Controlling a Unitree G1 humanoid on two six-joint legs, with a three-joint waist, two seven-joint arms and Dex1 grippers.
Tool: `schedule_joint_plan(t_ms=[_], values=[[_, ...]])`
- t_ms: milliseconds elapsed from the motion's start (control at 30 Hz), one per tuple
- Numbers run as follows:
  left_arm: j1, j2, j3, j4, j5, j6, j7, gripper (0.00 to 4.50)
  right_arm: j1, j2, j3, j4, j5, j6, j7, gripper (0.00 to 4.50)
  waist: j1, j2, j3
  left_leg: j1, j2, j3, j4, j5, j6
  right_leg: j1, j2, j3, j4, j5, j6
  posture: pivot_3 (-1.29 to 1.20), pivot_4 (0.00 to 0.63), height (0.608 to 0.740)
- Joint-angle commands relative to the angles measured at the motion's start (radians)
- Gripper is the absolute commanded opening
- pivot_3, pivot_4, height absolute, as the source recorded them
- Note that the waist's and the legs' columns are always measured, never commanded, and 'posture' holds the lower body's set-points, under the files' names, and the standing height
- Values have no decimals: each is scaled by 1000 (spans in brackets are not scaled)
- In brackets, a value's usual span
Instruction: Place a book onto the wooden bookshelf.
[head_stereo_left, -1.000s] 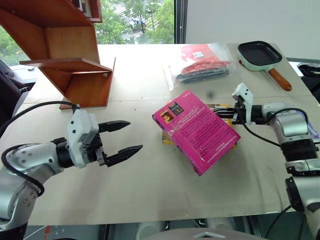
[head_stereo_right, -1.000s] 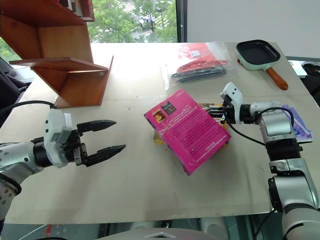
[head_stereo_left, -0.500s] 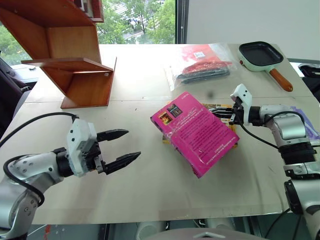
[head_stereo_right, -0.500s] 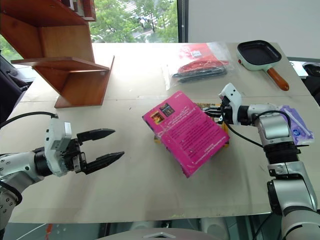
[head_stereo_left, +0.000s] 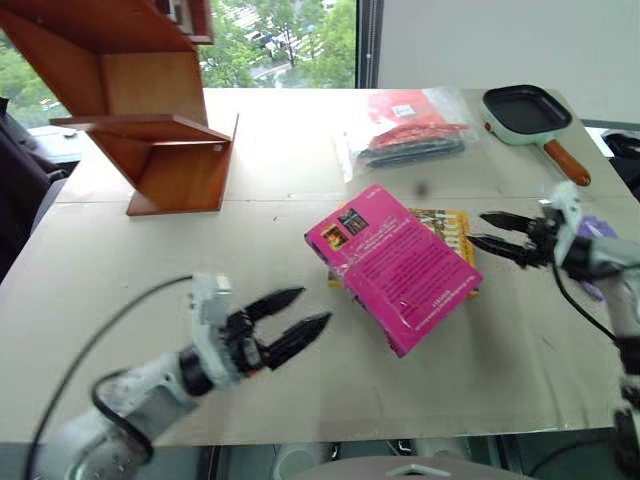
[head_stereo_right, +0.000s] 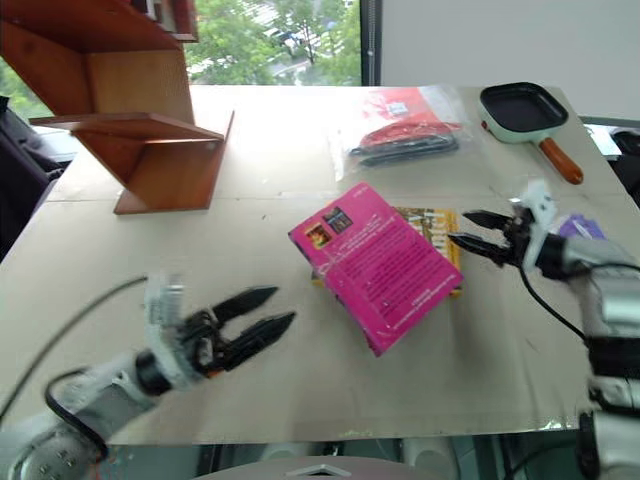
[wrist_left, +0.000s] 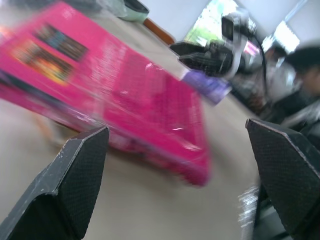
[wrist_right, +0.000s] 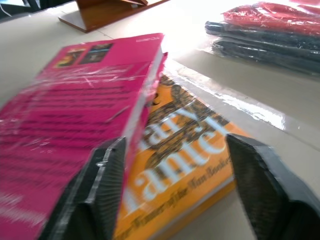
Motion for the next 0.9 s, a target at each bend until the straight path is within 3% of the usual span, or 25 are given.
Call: schedule_joint_plan(t_ms=[33, 100, 233, 400, 633, 900], values=[[-4, 4, -56, 25, -163, 46, 210, 4500, 198, -51, -126, -168, 97, 21, 88, 4394, 0, 1, -1, 2, 0, 0, 0, 0, 0, 1, 0, 0, 1, 0, 0, 0, 150, 740], [-26, -5, -65, 105, -266, 40, 314, 4500, 343, -33, -200, -262, 166, 33, 110, 4394, 17, 4, -4, 3, 0, -1, 0, 0, 0, 3, 0, 0, 2, 0, 0, 0, 150, 740], [-107, -55, -93, 264, -408, 22, 485, 4500, 537, 108, -316, -373, 217, -141, 129, 4394, 6, 4, -4, 17, 1, 0, -1, -3, 5, 15, 1, 2, 2, -1, -1, 0, 150, 740], [-223, -73, -148, 391, -480, 71, 487, 4500, 747, 131, -423, -440, 323, -144, 201, 4394, 12, 2, -5, 21, 0, 0, 0, -3, 6, 19, 1, 1, 1, -3, -4, 0, 150, 740], [-391, -128, -196, 571, -534, 127, 496, 4500, 824, 98, -526, -413, 425, -167, 323, 4394, 4, 1, -7, 21, 0, 0, 0, -3, 5, 19, 1, 2, 1, -3, -4, 0, 150, 740], [-499, -155, -243, 689, -508, 230, 468, 4500, 815, 66, -549, -505, 571, -113, 272, 4394, 2, 0, -7, 20, 0, 0, -1, -1, 2, 19, 2, 1, 0, -3, -4, 0, 150, 740]])
